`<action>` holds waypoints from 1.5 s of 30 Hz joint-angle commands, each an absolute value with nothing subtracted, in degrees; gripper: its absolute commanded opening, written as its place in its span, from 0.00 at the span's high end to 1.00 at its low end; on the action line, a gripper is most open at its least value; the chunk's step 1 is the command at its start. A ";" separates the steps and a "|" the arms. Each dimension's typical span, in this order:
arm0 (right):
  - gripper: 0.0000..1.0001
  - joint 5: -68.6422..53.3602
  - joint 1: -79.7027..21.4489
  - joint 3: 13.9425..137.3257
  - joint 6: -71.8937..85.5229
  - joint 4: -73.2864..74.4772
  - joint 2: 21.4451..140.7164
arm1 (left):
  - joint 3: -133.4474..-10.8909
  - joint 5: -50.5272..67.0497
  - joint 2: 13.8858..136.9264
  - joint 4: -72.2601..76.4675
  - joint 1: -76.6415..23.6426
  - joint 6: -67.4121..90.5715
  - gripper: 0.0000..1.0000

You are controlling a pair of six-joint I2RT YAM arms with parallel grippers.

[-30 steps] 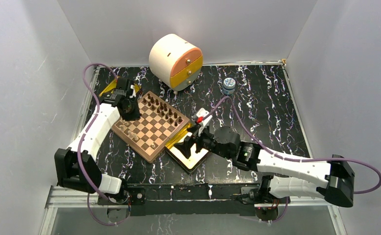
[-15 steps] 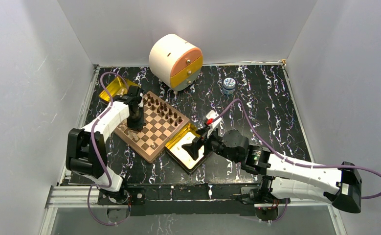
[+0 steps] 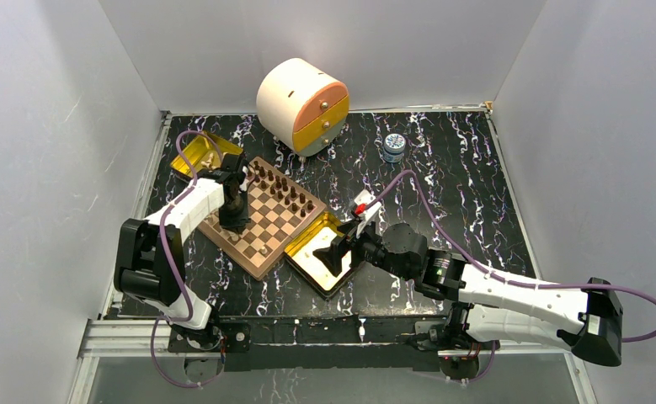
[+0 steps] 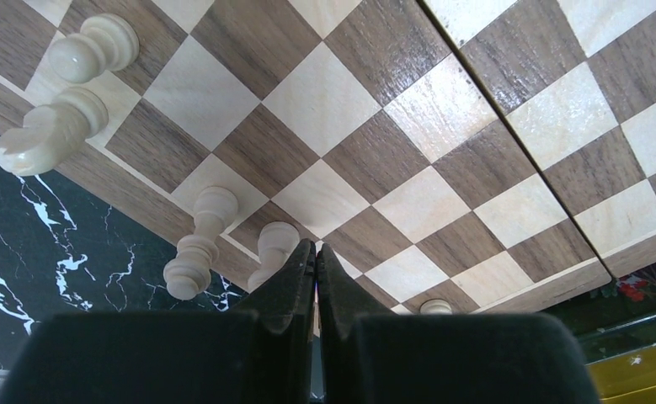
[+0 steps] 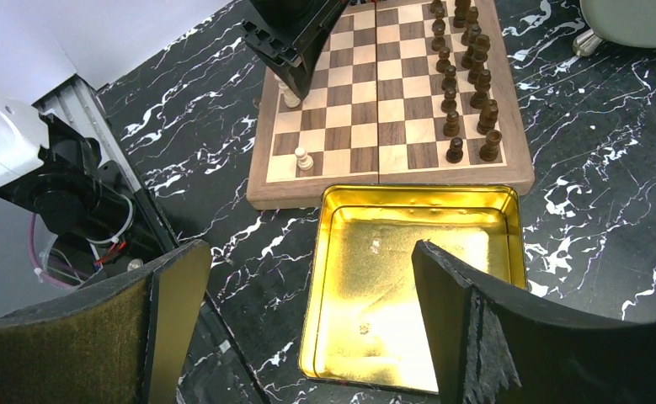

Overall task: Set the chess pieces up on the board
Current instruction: Adjust the chess piece on the chessboard.

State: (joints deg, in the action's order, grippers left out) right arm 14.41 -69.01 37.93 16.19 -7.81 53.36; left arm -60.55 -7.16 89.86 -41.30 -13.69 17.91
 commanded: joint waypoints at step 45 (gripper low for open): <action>0.01 14.15 -69.08 40.90 17.23 -10.65 52.55 | -65.91 -10.55 96.21 -45.60 -14.15 14.59 1.00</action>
